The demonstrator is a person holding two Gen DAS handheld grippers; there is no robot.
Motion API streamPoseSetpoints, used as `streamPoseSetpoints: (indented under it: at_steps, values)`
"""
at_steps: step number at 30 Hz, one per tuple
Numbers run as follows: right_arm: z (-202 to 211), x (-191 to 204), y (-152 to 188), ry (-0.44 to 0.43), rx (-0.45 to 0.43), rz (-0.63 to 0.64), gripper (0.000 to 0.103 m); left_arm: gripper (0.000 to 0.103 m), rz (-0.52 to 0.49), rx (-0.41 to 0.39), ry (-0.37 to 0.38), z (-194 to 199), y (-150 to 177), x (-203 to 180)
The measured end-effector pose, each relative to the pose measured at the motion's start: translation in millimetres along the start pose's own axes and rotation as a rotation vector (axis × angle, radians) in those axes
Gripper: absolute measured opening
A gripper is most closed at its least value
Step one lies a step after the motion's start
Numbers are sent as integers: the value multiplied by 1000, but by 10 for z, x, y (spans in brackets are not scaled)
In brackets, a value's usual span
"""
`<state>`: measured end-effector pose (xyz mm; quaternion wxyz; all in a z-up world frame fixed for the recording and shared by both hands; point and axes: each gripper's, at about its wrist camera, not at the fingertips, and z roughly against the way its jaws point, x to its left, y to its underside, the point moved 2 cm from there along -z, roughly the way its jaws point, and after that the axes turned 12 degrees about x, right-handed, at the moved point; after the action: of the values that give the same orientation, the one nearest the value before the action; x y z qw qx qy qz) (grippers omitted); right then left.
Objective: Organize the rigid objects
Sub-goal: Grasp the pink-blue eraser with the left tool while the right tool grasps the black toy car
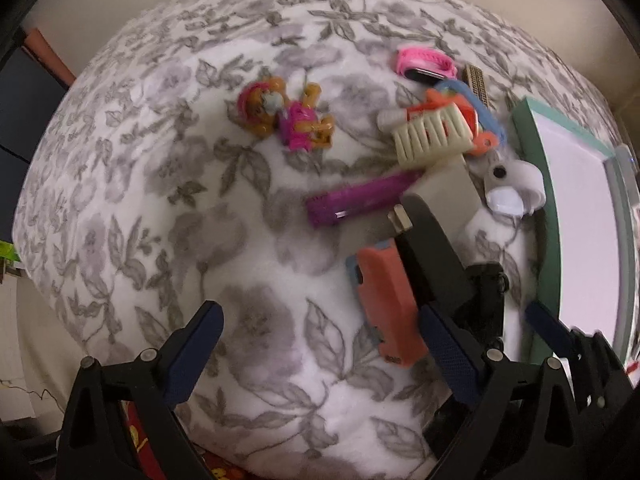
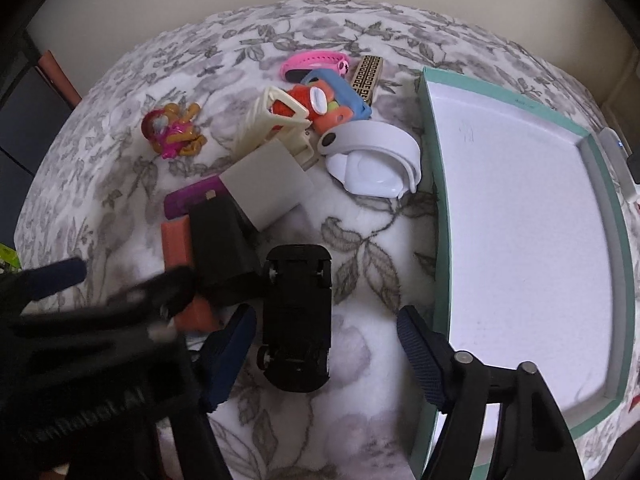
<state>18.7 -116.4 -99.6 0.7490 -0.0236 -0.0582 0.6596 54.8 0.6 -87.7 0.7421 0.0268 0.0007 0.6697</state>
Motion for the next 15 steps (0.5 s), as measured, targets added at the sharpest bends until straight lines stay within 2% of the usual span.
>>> streamPoseSetpoints:
  at_steps: [8, 9, 10, 12, 15]
  values:
    - [-31, -106, -31, -23, 9, -48, 54, 97, 2, 3, 22, -10, -1, 3]
    - [-41, -116, -30, -26, 13, -52, 54, 91, -3, 0, 23, -16, -10, -7]
    - [-49, -123, -27, -29, 16, -55, 54, 78, -11, 3, 30, -32, -22, -14]
    - [-62, -94, -31, -19, 18, -48, 53, 66, -18, 19, 22, -95, -39, -34]
    - [-59, -83, -17, -12, 16, -44, 53, 64, -3, 43, 47, -168, -69, -23]
